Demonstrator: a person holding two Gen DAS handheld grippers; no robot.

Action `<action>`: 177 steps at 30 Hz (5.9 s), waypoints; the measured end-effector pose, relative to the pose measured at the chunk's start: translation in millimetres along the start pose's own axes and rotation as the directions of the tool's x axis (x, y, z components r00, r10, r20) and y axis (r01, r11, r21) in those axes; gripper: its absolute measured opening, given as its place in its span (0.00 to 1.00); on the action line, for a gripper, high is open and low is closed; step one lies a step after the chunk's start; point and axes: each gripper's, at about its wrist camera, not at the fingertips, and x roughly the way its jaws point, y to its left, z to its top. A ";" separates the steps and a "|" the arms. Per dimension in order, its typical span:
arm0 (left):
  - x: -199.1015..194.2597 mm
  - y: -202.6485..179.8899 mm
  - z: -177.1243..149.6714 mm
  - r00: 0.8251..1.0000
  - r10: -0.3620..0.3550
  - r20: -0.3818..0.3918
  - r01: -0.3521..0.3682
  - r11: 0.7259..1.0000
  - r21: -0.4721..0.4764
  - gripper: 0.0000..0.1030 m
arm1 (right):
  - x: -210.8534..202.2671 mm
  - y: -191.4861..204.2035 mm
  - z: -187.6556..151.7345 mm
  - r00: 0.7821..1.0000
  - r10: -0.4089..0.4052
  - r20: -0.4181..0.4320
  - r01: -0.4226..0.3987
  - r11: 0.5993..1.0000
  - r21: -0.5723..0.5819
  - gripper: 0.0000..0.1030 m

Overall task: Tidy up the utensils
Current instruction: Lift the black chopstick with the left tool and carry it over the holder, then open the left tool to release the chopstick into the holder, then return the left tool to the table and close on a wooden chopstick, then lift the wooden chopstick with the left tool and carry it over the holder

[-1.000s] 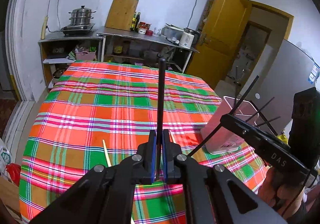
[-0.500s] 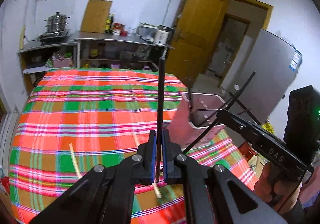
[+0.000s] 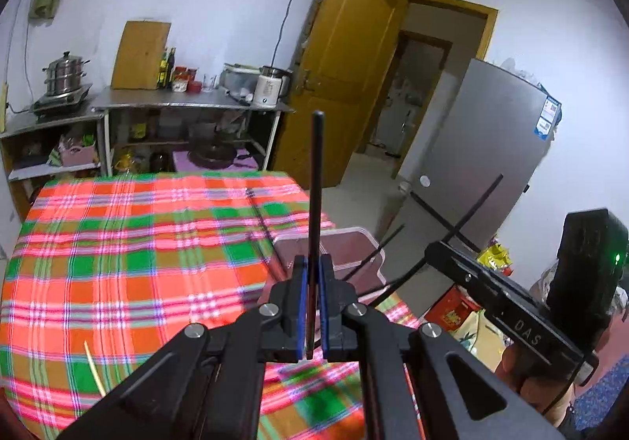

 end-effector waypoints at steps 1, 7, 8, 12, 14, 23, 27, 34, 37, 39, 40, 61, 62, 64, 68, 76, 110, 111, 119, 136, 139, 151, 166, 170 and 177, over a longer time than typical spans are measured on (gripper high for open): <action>1.0 -2.3 5.2 1.000 -0.001 0.009 0.001 1.000 0.003 0.06 | -1.4 -2.4 5.1 1.000 -0.007 0.012 0.007 1.000 0.001 0.05; 13.3 -10.9 29.2 0.999 -0.006 0.043 0.005 1.000 0.021 0.06 | -4.1 -14.0 23.0 0.998 -0.029 0.059 0.029 1.000 0.002 0.05; 16.3 -11.3 31.3 0.999 -0.005 0.046 0.004 1.000 0.024 0.06 | -2.7 -14.7 24.6 0.997 -0.033 0.063 0.033 0.999 0.001 0.05; 28.8 -12.1 35.2 0.999 -0.002 0.049 0.001 1.000 0.026 0.06 | 4.8 -17.8 28.8 0.996 -0.051 0.069 0.052 0.999 -0.005 0.05; 35.5 -11.1 34.1 0.999 0.007 0.045 -0.008 1.000 0.027 0.06 | 9.0 -20.4 28.3 0.996 -0.061 0.066 0.062 0.998 -0.008 0.05; 60.1 -4.4 18.4 1.000 0.011 0.015 -0.012 1.000 0.025 0.06 | 27.4 -26.6 15.0 0.994 -0.102 0.024 0.103 0.994 -0.025 0.05; 68.9 -3.6 10.2 1.000 0.006 -0.002 -0.006 1.000 0.027 0.06 | 35.6 -27.1 5.9 0.993 -0.118 0.000 0.118 0.992 -0.039 0.05; 89.4 -0.8 -8.8 0.997 0.015 -0.069 -0.013 0.999 0.031 0.06 | 49.7 -30.3 -8.7 0.988 -0.146 -0.048 0.143 0.988 -0.056 0.05; 91.2 -3.1 -12.1 0.997 0.023 -0.070 -0.020 0.999 0.046 0.06 | 56.1 -34.4 -14.7 0.985 -0.154 -0.075 0.150 0.987 -0.055 0.05; 94.2 -4.0 -13.8 0.996 0.021 -0.084 -0.017 0.999 0.048 0.06 | 59.5 -37.2 -19.0 0.983 -0.157 -0.096 0.153 0.987 -0.050 0.05; 95.0 -4.9 -15.0 0.996 0.022 -0.086 -0.017 0.998 0.054 0.07 | 61.0 -37.7 -20.9 0.982 -0.158 -0.105 0.154 0.987 -0.045 0.05; 43.6 -4.1 -22.3 1.000 0.016 -0.009 -0.016 1.000 0.027 0.43 | 29.6 -29.9 -11.5 0.989 -0.130 -0.064 0.128 0.991 -0.034 0.11; 40.4 -2.8 -22.6 1.000 0.023 -0.004 -0.023 0.999 0.027 0.43 | 26.1 -28.5 -12.0 0.990 -0.128 -0.060 0.126 0.991 -0.034 0.11; 33.1 0.4 -25.1 0.999 0.032 0.006 -0.032 0.999 0.023 0.44 | 23.1 -27.0 -14.7 0.991 -0.125 -0.057 0.123 0.992 -0.034 0.11; 21.6 7.2 -32.1 0.998 0.052 0.018 -0.052 0.999 0.013 0.46 | 17.6 -22.7 -20.3 0.992 -0.114 -0.060 0.113 0.993 -0.030 0.11; 2.3 25.1 -61.6 0.995 0.096 0.018 -0.096 0.995 -0.017 0.46 | 14.2 -16.4 -36.8 0.993 -0.084 -0.082 0.083 0.996 -0.024 0.11; -22.3 124.1 -152.4 0.956 0.277 -0.097 -0.290 0.940 -0.180 0.45 | 76.5 48.1 -123.2 0.952 0.041 -0.305 -0.067 0.995 -0.078 0.11; -21.3 127.9 -153.3 0.954 0.282 -0.102 -0.296 0.937 -0.185 0.45 | 78.8 48.6 -124.0 0.950 0.042 -0.310 -0.069 0.995 -0.077 0.11; -9.4 169.3 -157.3 0.928 0.338 -0.156 -0.367 0.902 -0.227 0.45 | 115.9 55.4 -133.9 0.928 0.043 -0.371 -0.080 0.993 -0.087 0.11; 41.1 242.7 -140.1 0.894 0.363 -0.263 -0.430 0.858 -0.280 0.39 | 214.6 55.0 -128.9 0.891 -0.013 -0.455 -0.038 0.994 -0.103 0.11; 46.2 244.2 -138.1 0.893 0.363 -0.265 -0.430 0.861 -0.270 0.37 | 226.3 52.4 -127.5 0.885 -0.031 -0.464 -0.023 0.994 -0.110 0.11; 56.3 238.9 -135.8 0.854 0.429 -0.294 -0.493 0.848 -0.196 0.13 | 252.3 59.5 -132.3 0.867 -0.093 -0.490 0.015 0.987 -0.161 0.11; 66.3 228.6 -132.1 0.839 0.443 -0.317 -0.500 0.856 -0.129 0.07 | 267.4 63.2 -131.0 0.834 -0.129 -0.537 0.011 0.976 -0.216 0.11; 65.9 230.1 -132.2 0.842 0.441 -0.311 -0.496 0.859 -0.125 0.07 | 267.9 63.5 -131.1 0.833 -0.126 -0.539 0.005 0.976 -0.220 0.04; 62.4 230.1 -128.3 0.861 0.410 -0.301 -0.470 0.868 -0.161 0.06 | 260.7 68.3 -129.4 0.840 -0.094 -0.534 -0.024 0.977 -0.210 0.04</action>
